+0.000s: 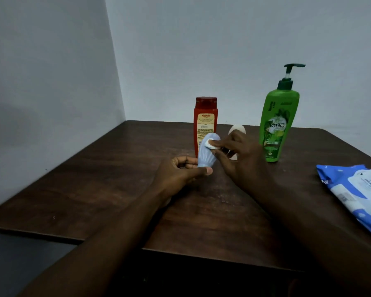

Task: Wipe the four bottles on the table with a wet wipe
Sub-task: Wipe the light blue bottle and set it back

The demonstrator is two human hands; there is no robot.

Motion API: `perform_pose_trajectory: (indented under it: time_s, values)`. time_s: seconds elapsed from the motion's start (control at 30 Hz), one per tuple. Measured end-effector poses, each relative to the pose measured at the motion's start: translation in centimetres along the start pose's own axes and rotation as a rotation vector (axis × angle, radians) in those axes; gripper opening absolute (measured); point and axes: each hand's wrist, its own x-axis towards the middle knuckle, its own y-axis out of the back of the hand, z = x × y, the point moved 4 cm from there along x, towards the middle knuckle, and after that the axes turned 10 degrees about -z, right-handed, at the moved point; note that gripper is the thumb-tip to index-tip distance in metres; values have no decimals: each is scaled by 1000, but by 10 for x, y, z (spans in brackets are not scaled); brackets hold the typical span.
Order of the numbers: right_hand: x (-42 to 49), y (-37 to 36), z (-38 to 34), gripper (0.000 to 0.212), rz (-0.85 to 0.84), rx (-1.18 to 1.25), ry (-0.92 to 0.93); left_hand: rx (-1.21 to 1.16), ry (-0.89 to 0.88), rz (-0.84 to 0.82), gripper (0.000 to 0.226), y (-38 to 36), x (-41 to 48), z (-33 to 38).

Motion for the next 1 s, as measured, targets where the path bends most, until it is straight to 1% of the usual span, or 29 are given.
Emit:
perform_pose_trajectory:
  time_s: [0.1, 0.2, 0.23, 0.33, 0.37, 0.5, 0.63, 0.73, 0.83, 0.93, 1.0]
  values:
    - [-4, -6, -14, 29, -64, 13, 66, -61, -9, 10, 63, 3, 0, -1]
    - [-7, -9, -23, 29, -97, 41, 103, -99, -52, 39, 75, 5, 1, -1]
    - [-7, -9, -24, 29, -103, 58, 95, -107, -54, 44, 72, 6, 2, -2]
    - [-6, -6, -21, 25, -90, 126, 47, -104, -46, 30, 50, 7, 3, -4]
    - [-5, -5, -19, 24, -83, 147, 33, -96, -48, 24, 46, 7, 3, -4]
    - [-4, -4, -16, 24, -51, 180, -12, -89, -46, 6, 50, 5, 2, -1]
    - [-2, -3, -9, 23, 29, 187, -76, -90, -46, -29, 63, 4, 2, 0]
    - [1, 3, 4, 19, 116, 249, -156, -51, -26, -47, 62, 4, 4, -1]
    - [2, 10, 10, 19, 182, 290, -187, -28, -22, -72, 59, 2, 5, -1]
    - [2, 12, 12, 23, 202, 342, -213, -33, -29, -76, 52, 2, 5, 0]
    - [3, 12, 12, 26, 196, 364, -219, -48, -31, -78, 53, 2, 5, 0]
